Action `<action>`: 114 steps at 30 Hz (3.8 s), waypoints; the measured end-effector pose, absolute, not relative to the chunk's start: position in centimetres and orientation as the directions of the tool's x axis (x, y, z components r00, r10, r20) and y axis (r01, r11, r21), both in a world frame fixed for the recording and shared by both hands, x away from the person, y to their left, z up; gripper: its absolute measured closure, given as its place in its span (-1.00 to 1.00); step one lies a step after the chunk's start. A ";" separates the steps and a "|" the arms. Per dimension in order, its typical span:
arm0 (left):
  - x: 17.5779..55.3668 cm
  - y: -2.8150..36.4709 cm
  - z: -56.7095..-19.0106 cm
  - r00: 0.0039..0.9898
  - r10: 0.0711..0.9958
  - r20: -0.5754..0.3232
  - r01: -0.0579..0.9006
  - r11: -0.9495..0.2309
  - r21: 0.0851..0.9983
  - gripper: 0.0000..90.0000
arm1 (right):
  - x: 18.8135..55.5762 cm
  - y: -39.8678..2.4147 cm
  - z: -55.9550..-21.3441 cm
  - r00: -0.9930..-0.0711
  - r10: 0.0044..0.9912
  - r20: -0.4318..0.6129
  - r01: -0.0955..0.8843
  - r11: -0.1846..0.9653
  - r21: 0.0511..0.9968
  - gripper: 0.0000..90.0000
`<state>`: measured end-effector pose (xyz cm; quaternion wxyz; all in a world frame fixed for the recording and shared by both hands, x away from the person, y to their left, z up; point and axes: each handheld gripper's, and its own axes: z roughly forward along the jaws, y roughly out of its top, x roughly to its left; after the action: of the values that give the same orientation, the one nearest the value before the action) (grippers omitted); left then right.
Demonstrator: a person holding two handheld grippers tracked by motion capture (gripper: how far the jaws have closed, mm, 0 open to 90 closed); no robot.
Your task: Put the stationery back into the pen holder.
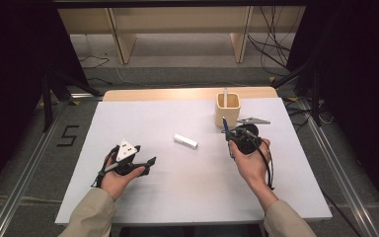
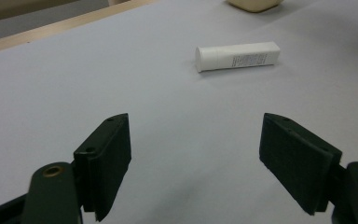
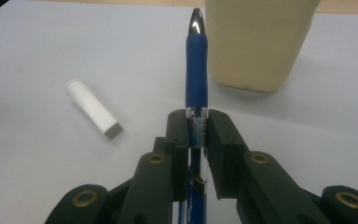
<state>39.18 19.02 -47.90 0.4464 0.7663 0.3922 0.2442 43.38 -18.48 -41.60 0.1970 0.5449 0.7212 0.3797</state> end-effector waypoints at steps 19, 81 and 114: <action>39.2 19.1 -47.9 0.571 0.820 0.022 0.384 -0.291 0.877 -0.45 | 44.9 -19.0 -40.0 -0.329 0.937 0.120 0.579 0.100 0.809 0.77; 39.3 19.2 -47.9 0.572 0.820 0.017 0.388 -0.288 0.875 -0.44 | 54.5 -20.0 -35.7 -0.287 0.952 0.108 0.438 0.030 0.899 0.77; 39.3 19.2 -47.9 0.573 0.819 0.017 0.387 -0.289 0.876 -0.44 | 57.3 -20.0 -36.2 -0.263 0.958 0.111 0.399 0.003 0.917 0.76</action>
<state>39.30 19.21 -47.94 0.4478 0.7656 0.3938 0.2415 57.31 -20.01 -36.22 0.2990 0.5284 0.6421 0.4681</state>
